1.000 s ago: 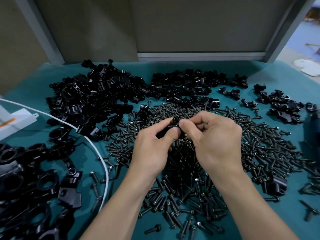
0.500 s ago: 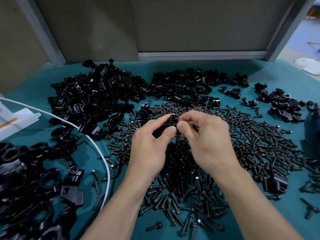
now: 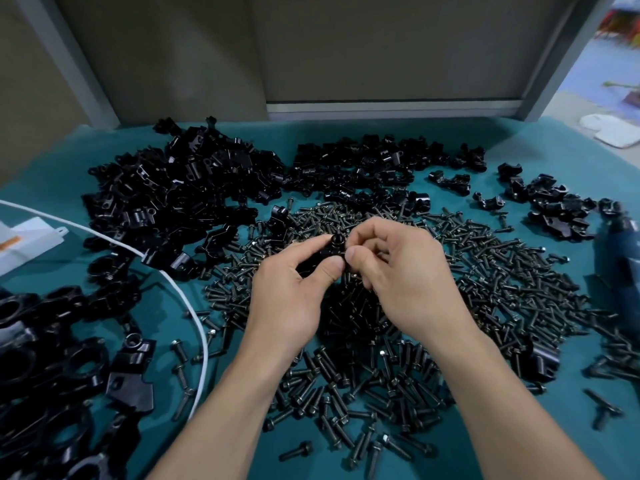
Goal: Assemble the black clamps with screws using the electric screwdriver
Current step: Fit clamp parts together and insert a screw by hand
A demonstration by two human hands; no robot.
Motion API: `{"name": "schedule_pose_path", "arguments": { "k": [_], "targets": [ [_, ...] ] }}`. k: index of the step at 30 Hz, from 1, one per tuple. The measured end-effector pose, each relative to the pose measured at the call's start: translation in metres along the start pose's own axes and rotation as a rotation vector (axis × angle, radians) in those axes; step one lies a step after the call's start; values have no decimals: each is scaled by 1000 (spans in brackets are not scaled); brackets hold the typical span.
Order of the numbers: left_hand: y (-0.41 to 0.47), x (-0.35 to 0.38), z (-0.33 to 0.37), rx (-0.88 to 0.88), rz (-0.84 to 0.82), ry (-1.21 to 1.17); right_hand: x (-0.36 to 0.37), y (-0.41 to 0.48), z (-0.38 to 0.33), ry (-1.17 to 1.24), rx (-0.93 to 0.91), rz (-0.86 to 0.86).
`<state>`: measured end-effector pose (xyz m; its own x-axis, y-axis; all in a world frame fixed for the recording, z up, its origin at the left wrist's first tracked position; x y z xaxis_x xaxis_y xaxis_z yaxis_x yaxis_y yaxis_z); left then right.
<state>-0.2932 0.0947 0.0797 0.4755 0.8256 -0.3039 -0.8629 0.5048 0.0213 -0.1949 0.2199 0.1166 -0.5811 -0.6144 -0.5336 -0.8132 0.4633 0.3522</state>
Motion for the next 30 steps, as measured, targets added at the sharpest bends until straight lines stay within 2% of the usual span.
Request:
{"name": "schedule_pose_path", "arguments": {
  "k": [8, 13, 17, 21, 26, 30],
  "targets": [
    [-6, 0, 10, 126, -16, -60, 1, 2, -1, 72, -5, 75],
    [1, -3, 8, 82, 17, -129, -2, 1, 1, 154, 19, 45],
    [1, -5, 5, 58, 24, -211, -6, -3, -3, 36, -76, 109],
    [-1, -6, 2, 70, 44, -257, 2, -1, -7, -86, -134, 36],
    [-4, -9, 5, 108, 30, -238, 11, 0, -8, -213, -62, -32],
    [-5, -12, 14, 179, 22, -171, 8, -1, -4, -74, 12, -28]
  ]
}}
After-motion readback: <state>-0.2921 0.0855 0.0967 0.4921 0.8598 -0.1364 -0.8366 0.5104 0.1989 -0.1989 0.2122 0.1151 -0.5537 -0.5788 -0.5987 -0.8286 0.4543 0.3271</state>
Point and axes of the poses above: each hand's wrist, its own y-axis towards the middle knuckle, its own x-axis out of the palm, z = x × y, the point moved 4 cm from there along y, towards the middle knuckle, and after that the axes turned 8 degrees about -x, right-handed, at the moved point
